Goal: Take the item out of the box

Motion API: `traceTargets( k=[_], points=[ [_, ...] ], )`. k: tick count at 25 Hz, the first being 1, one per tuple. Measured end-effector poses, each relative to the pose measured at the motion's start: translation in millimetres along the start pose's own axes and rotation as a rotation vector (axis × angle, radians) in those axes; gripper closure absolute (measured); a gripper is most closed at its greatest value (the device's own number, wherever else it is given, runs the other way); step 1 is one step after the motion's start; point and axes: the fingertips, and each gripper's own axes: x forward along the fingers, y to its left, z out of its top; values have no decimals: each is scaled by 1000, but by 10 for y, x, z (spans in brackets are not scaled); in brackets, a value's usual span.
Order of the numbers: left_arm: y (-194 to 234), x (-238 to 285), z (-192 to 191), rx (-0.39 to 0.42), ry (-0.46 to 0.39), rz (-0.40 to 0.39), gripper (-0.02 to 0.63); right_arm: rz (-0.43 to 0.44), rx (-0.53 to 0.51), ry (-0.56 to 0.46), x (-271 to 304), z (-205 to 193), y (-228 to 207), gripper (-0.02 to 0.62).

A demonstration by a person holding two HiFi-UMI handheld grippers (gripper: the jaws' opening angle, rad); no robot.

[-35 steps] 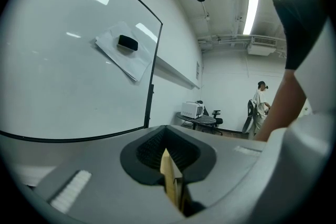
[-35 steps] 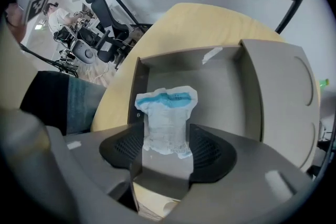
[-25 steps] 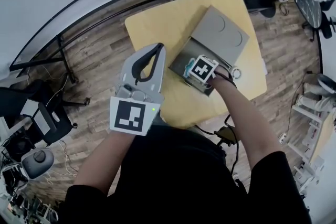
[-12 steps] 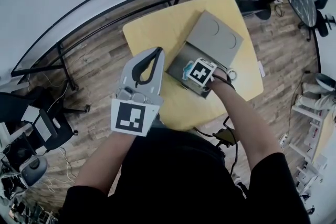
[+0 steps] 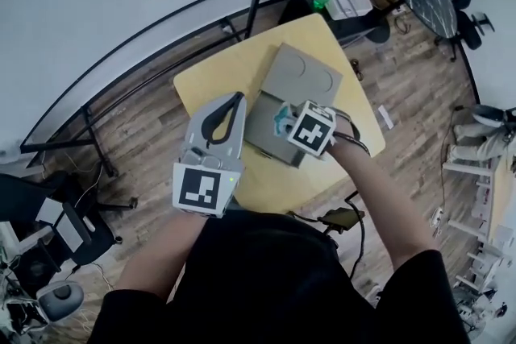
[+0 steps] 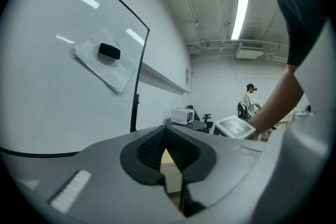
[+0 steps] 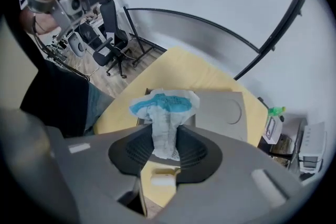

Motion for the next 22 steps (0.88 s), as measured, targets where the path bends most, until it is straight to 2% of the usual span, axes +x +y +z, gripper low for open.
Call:
traceTargets(
  k=[4, 7, 14, 22],
  points=[
    [-148, 109, 152, 17, -17, -40, 606, -31, 12, -81, -564, 8, 12, 472],
    [-266, 178, 241, 30, -25, -71, 606, -86, 13, -156, -965, 38, 18, 472],
    [-544, 340, 485, 56, -49, -131, 606, -284, 62, -395, -1785, 70, -53, 472],
    [-744, 394, 673, 91, -69, -176, 605, -504, 184, -659, -2388, 30, -71, 474]
  ],
)
